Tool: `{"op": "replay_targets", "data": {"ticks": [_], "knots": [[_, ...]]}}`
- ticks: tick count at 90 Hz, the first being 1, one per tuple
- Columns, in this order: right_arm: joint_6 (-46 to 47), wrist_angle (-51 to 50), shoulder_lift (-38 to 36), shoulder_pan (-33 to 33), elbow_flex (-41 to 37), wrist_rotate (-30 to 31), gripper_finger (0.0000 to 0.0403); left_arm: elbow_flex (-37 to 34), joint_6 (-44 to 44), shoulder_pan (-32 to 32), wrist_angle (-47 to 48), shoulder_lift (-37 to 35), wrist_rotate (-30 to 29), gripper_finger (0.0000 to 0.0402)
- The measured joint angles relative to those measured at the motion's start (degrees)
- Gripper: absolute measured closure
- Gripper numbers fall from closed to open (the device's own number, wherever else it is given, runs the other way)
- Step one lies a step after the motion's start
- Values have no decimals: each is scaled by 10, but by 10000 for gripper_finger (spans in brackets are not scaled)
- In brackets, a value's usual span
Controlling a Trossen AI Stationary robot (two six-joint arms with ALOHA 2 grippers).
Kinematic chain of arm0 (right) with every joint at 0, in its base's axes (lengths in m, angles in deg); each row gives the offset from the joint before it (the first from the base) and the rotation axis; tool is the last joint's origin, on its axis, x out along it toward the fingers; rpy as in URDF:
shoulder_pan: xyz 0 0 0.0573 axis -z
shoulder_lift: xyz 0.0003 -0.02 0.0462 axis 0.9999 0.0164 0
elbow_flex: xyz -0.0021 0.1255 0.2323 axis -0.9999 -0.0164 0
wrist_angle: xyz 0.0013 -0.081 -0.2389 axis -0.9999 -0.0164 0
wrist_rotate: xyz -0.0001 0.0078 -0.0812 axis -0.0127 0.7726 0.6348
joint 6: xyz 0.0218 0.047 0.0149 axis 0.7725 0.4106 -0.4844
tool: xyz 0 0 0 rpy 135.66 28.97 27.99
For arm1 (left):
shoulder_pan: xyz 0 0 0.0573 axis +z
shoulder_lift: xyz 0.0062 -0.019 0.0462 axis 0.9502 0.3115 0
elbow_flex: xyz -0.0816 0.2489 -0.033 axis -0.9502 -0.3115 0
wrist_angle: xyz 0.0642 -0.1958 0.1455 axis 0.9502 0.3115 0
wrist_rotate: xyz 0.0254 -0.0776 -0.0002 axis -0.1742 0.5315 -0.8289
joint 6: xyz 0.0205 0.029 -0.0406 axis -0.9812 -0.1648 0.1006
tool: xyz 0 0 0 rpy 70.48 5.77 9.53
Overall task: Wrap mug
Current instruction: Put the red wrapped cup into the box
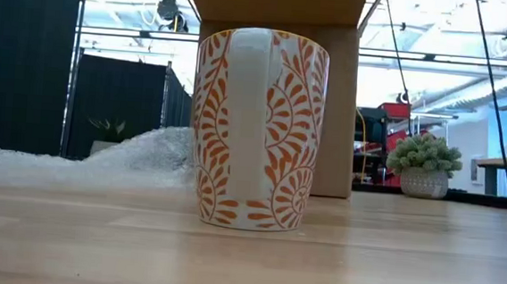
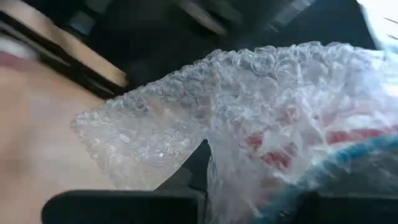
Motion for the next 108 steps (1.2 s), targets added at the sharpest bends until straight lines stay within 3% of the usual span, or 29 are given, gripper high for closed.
{"op": "replay_targets", "data": {"ticks": [13,25,47,74,92,108], "knots": [[20,-64,27,123,71,-1,382,-89,22,9,-38,-56,-6,402],[98,-168,79,225,139,-8,382,-164,25,17,-100,-98,-7,402],[251,-323,183,334,203,-134,382,-251,23,29,-191,-124,-7,402],[359,-383,292,396,211,-233,382,-319,21,30,-263,-124,-6,402],[389,-399,350,414,211,-312,382,-327,23,30,-266,-123,0,402],[393,-408,398,414,211,-334,376,-327,10,30,-266,-123,0,402]]}}
